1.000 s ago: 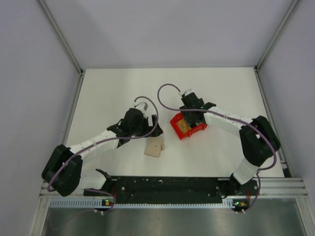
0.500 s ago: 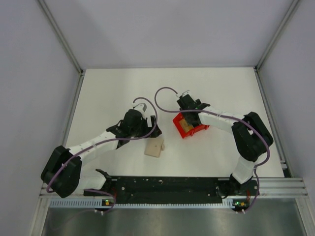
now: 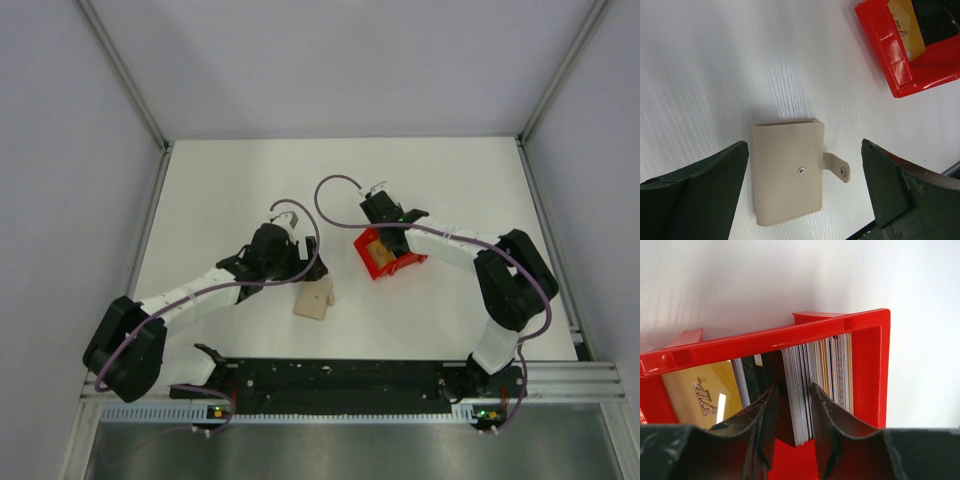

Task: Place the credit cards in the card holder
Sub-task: Pick up the credit card from the storage box.

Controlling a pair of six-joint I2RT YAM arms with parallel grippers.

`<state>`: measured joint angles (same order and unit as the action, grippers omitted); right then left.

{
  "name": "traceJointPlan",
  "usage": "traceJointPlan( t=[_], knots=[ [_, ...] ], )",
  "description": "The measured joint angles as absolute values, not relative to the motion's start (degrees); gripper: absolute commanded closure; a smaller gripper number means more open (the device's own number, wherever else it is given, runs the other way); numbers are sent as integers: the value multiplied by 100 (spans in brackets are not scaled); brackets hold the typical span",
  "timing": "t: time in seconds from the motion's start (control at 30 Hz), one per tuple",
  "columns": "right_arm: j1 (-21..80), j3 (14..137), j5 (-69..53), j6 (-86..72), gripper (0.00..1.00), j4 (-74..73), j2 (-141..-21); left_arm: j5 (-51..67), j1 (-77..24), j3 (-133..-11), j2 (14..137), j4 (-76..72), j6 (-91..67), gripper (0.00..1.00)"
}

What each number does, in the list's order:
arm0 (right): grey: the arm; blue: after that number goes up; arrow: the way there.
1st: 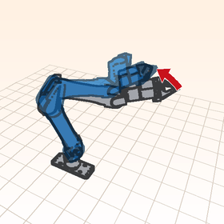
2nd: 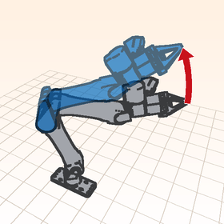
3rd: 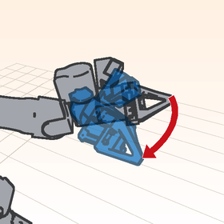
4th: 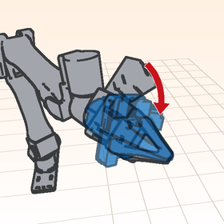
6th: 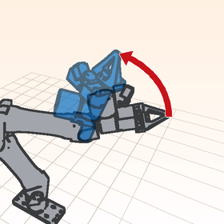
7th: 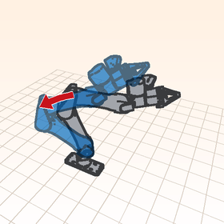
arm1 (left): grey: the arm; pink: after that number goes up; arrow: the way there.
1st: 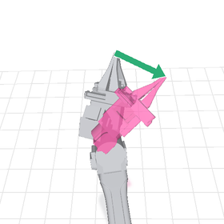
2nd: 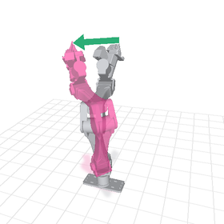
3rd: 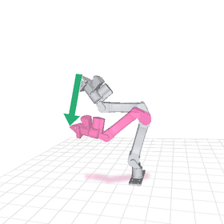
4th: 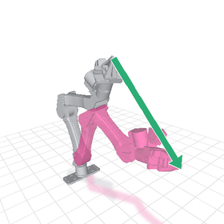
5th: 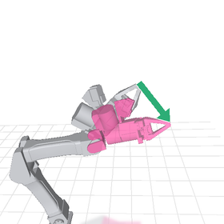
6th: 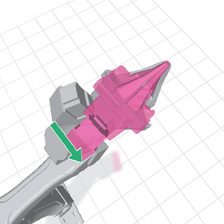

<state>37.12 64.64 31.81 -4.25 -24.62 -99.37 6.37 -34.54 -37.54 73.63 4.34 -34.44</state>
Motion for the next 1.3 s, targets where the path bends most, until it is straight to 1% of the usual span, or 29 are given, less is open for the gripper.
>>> traceJointPlan(
  t=[0.2, 0.4, 0.53, 0.7, 0.83, 1.0, 1.3],
  knots=[
    [3712, 6462, 3085, -429, 70, -2475, -9861, 637, -3454, -3693, 7363, 432, -3448, 3],
    [3712, 6462, 2565, -545, 69, -2480, -9533, 652, -3454, -3693, 7363, 410, -3454, 3],
    [3691, 6462, 2198, -676, 58, -2467, -9432, 751, -3454, -3693, 7363, 325, -3454, 2],
    [3365, 6447, 1144, -1031, 52, -2392, -9430, 1037, -3454, -3706, 7428, -3, -3457, 2],
    [2963, 6326, 443, -1267, 49, -2211, -9424, 1345, -3454, -3909, 7891, -213, -3498, 2],
    [2801, 6224, 8, -1374, 46, -2193, -9456, 1697, -3454, -4259, 8573, -434, -3636, 2],
    [2805, 6110, -34, -1472, 45, -2165, -9662, 1935, -3511, -4886, 9386, -722, -3841, 4]
  ],
)
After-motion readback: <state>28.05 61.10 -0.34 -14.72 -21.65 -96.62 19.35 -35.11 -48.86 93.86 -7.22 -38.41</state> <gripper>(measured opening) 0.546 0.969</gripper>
